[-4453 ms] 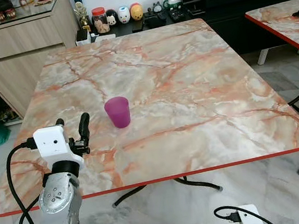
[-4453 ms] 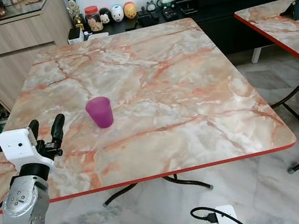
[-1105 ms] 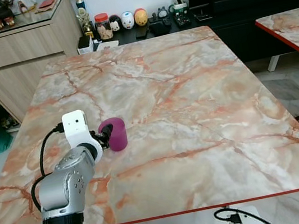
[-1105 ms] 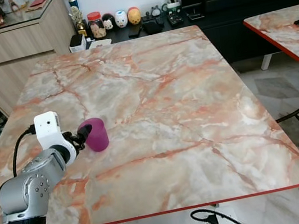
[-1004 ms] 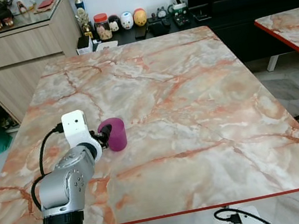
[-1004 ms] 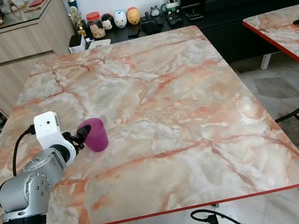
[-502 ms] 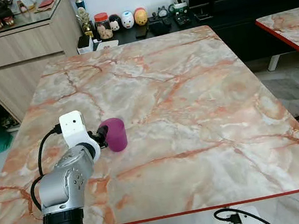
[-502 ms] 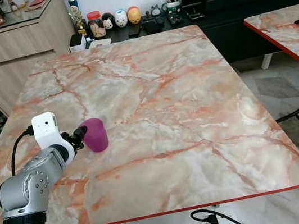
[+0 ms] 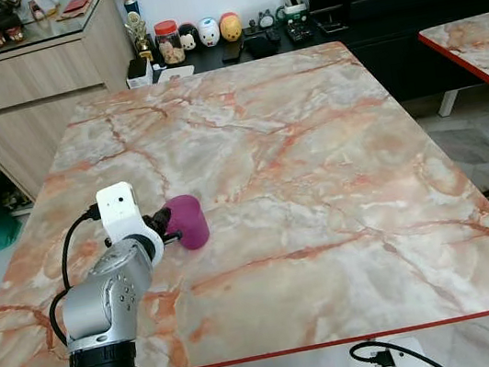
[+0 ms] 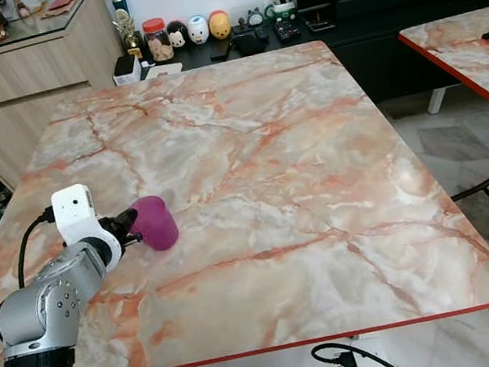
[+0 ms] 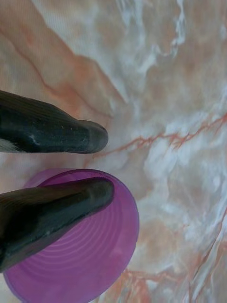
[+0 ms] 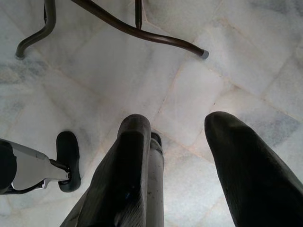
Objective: Setting the table
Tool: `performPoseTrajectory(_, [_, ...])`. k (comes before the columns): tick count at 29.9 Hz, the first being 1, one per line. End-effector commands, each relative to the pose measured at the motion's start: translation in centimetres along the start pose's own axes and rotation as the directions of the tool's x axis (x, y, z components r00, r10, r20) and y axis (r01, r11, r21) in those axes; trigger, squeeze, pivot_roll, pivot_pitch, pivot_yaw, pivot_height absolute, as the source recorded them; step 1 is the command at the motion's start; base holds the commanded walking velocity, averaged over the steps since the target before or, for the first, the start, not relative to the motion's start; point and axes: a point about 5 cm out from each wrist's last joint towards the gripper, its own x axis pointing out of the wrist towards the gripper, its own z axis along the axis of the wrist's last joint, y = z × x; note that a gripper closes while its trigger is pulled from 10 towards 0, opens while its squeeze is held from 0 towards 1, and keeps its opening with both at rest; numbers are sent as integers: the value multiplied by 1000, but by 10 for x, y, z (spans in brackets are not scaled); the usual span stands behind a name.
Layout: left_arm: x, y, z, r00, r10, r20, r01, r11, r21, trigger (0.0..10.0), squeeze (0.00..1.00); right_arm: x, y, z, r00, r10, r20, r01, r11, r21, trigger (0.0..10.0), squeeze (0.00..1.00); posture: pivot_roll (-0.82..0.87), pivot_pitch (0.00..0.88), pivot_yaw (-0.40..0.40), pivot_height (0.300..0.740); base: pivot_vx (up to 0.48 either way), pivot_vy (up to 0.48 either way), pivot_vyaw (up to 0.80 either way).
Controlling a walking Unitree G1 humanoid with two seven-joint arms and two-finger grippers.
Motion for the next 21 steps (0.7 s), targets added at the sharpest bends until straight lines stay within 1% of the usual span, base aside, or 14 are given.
performPoseTrajectory(1, [0,3,2,1000,4,-17,-4,1000,10,0,0,0,3,-2,1000,10,-12,-10,1000,-6,10000,0,-14,0,56,707,0,0,0])
performPoseTrajectory(10, [-3,5,3,1000,-12,-18,13,1000,20,0,0,0,3,-2,1000,13,-14,-13,1000,-5,10000,0,-12,0,54,707,0,0,0])
performPoseTrajectory(13, [-4,5,4,1000,-23,1,23,1000,20,0,0,0,3,-2,1000,13,-13,-13,1000,-5,10000,0,-15,0,54,707,0,0,0])
performPoseTrajectory(14, [-6,5,5,999,-27,24,27,1000,9,0,0,0,3,-2,1000,13,-13,-13,1000,-5,10000,0,-14,0,53,707,0,0,0])
performPoseTrajectory(18, [-10,5,5,998,-43,40,43,999,20,0,0,0,3,-2,1000,12,-14,-12,1000,-6,10000,0,-14,0,52,707,0,0,0])
performPoseTrajectory(21, [-18,10,3,998,-25,61,23,1000,17,0,0,0,3,-2,1000,11,-14,-11,1000,-8,10000,0,-12,0,49,707,0,0,0])
